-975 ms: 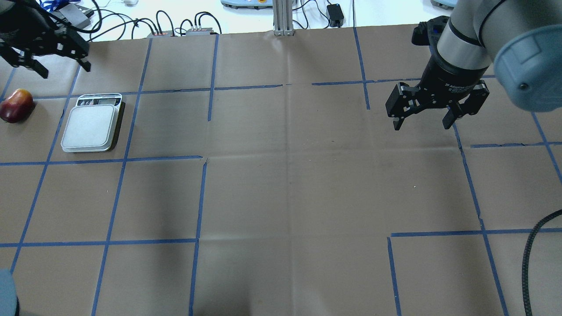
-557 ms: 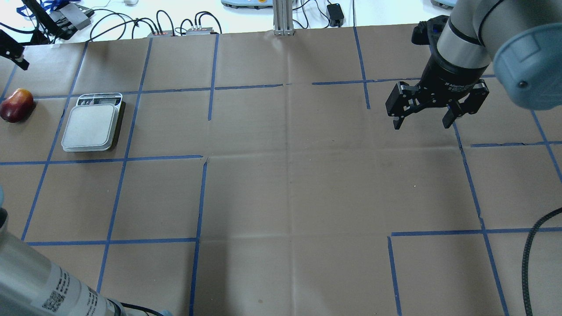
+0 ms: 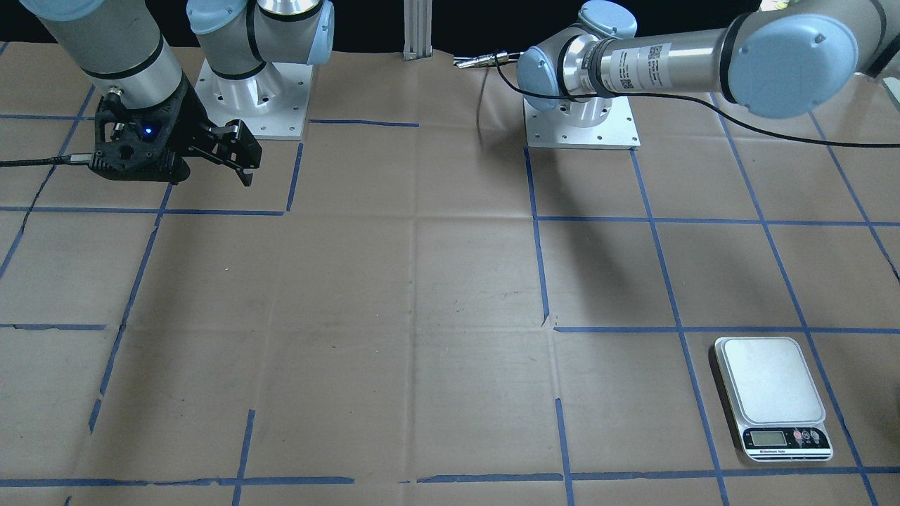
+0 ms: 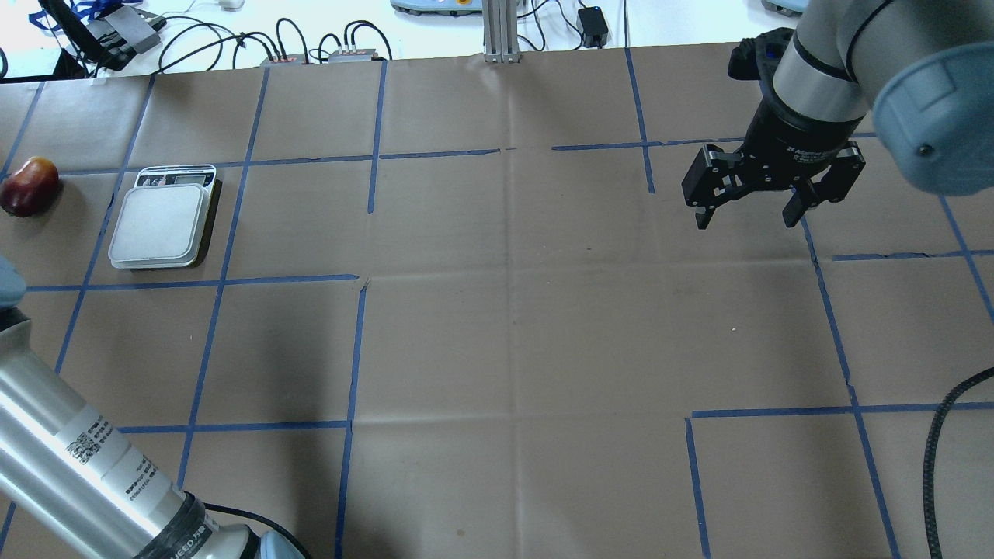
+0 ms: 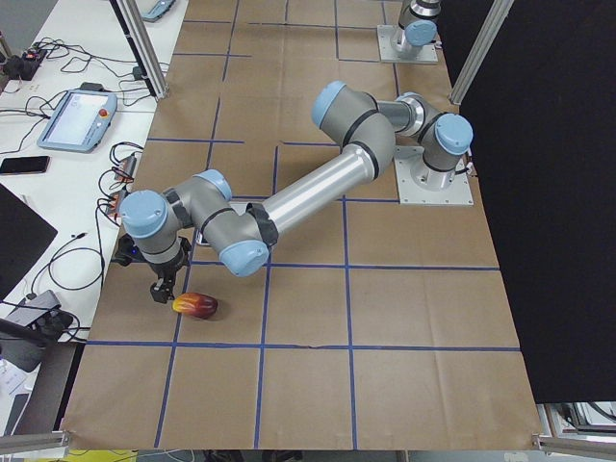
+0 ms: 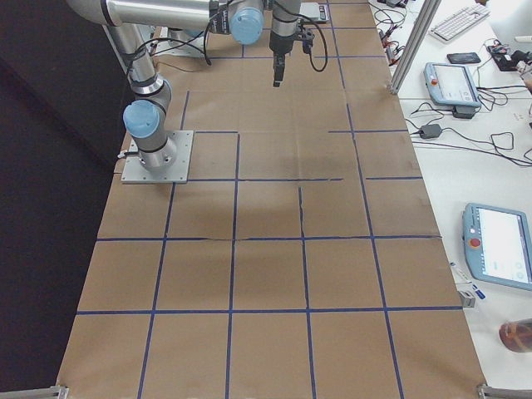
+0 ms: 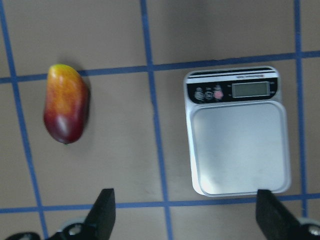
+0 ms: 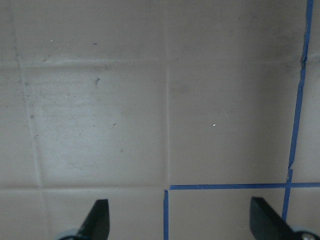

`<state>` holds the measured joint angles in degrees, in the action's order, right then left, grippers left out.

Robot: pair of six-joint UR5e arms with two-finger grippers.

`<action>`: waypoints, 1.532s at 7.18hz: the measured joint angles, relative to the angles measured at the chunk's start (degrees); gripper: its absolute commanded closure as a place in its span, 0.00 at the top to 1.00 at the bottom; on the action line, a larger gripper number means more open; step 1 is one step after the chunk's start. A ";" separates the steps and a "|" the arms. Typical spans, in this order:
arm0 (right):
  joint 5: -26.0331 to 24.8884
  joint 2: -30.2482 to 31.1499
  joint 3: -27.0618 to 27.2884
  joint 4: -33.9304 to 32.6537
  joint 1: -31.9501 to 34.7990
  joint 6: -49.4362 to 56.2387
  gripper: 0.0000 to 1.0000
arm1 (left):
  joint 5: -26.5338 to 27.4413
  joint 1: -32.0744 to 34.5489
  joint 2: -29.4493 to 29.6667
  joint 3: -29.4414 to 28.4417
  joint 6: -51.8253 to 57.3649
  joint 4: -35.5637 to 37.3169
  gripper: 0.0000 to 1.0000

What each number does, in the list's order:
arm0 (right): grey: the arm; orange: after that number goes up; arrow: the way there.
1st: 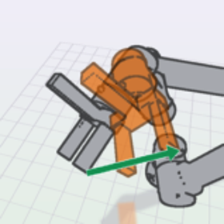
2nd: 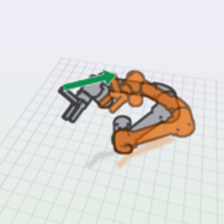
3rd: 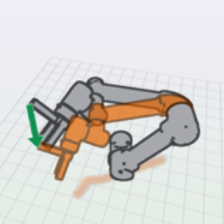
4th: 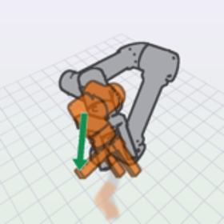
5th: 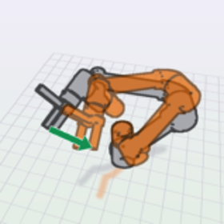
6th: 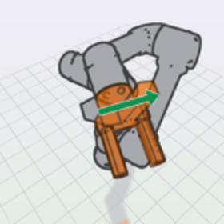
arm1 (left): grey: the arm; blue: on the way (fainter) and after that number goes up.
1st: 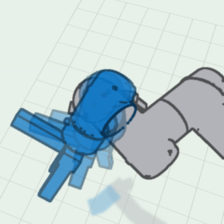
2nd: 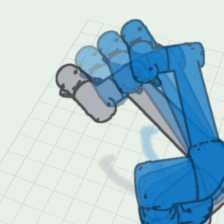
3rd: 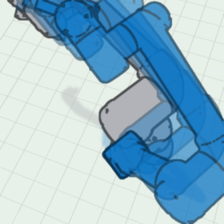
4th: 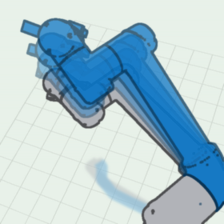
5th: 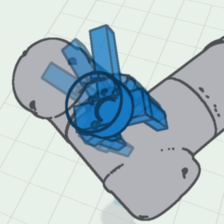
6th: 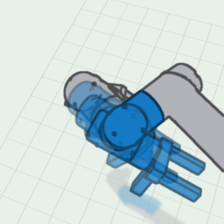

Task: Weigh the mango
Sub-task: 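Move the left gripper outward past the scale toward the red-yellow mango, then close the left gripper around the mango and lift it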

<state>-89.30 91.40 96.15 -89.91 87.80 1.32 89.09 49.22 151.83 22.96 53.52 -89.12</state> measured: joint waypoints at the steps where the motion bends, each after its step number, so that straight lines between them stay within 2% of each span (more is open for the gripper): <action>1: 0.00 0.00 0.00 0.00 0.00 0.00 1.00 | -0.79 -0.28 3.63 -3.37 1.34 -0.56 1.00; 3: 0.00 0.00 0.00 0.00 0.00 0.00 1.00 | -2.11 -0.45 6.86 -5.50 2.17 -1.21 1.00; 6: 0.00 0.00 0.00 0.00 0.00 0.00 1.00 | -2.71 -0.01 9.56 -5.78 2.28 -1.31 1.00; 8: 0.00 0.00 0.00 0.00 0.00 0.00 1.00 | -2.36 -0.01 10.71 -5.76 2.25 -1.71 0.95; 9: 0.00 0.00 0.00 0.00 0.00 0.00 1.00 | -2.09 -0.21 10.91 -5.64 2.19 -2.44 0.84; 10: 0.00 0.00 0.00 0.00 0.00 0.00 1.00 | -1.97 -0.38 10.99 -5.61 2.17 -2.95 0.61; 11: 0.00 0.00 0.00 0.00 0.00 0.00 1.00 | -1.90 -0.41 10.98 -5.62 2.12 -3.20 0.43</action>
<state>-89.30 91.41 96.15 -89.91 87.80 1.32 87.19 48.81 162.81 17.34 55.64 -92.32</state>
